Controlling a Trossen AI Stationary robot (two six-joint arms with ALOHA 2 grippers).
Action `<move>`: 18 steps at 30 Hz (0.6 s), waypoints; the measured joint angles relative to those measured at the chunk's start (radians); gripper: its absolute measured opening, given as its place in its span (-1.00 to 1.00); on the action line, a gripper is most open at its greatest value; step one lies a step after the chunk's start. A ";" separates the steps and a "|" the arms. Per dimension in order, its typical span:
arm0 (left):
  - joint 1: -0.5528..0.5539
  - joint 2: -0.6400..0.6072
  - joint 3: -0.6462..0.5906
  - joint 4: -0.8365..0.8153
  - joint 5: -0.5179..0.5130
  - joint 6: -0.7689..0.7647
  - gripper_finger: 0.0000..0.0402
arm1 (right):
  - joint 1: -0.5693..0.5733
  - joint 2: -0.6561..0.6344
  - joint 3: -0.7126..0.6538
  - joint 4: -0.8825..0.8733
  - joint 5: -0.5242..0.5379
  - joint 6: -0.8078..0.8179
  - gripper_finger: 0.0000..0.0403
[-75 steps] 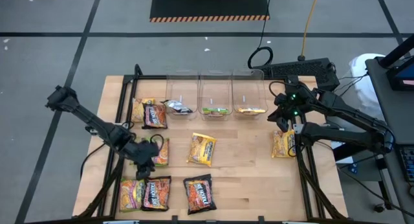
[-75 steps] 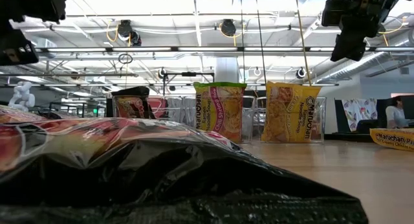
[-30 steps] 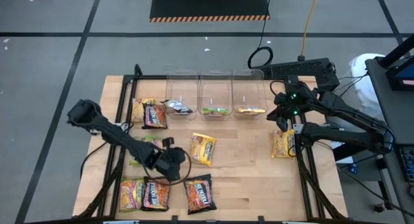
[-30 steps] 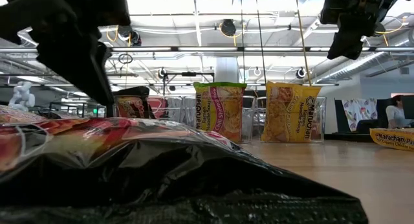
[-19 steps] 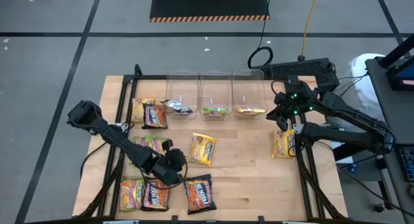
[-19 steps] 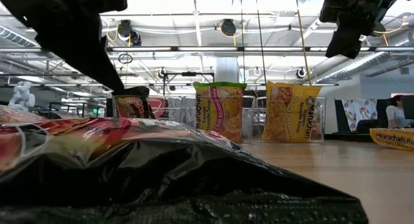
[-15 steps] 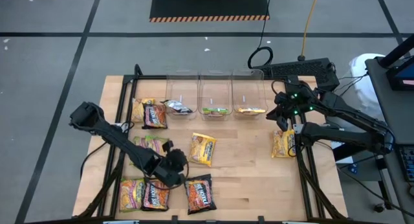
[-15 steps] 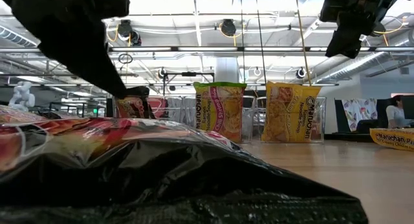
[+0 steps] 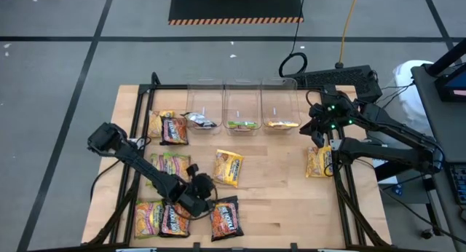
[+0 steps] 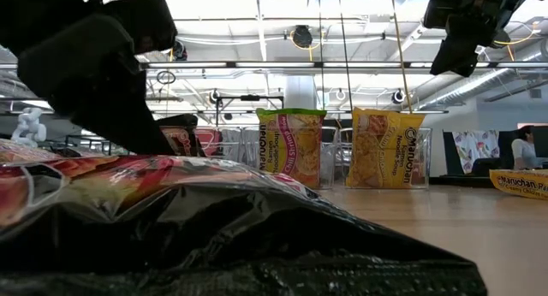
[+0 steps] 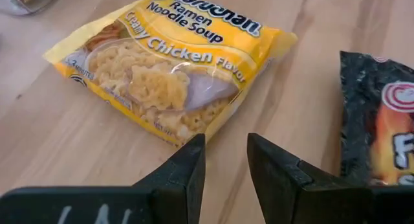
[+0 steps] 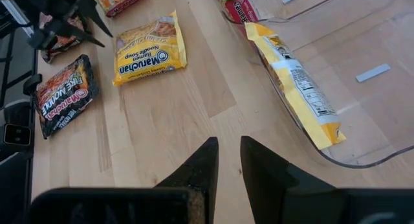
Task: Sort Maruchan noodles
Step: Put the yellow noodle pack into the right transparent bin
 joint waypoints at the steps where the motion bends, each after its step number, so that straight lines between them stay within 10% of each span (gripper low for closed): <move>1: 0.000 0.007 0.000 -0.001 -0.012 0.000 -0.39 | 0.000 0.000 0.000 0.001 0.000 0.000 -0.71; 18: -0.047 0.014 -0.001 -0.160 -0.100 -0.149 -0.39 | 0.000 0.000 0.000 0.001 0.000 0.003 -0.71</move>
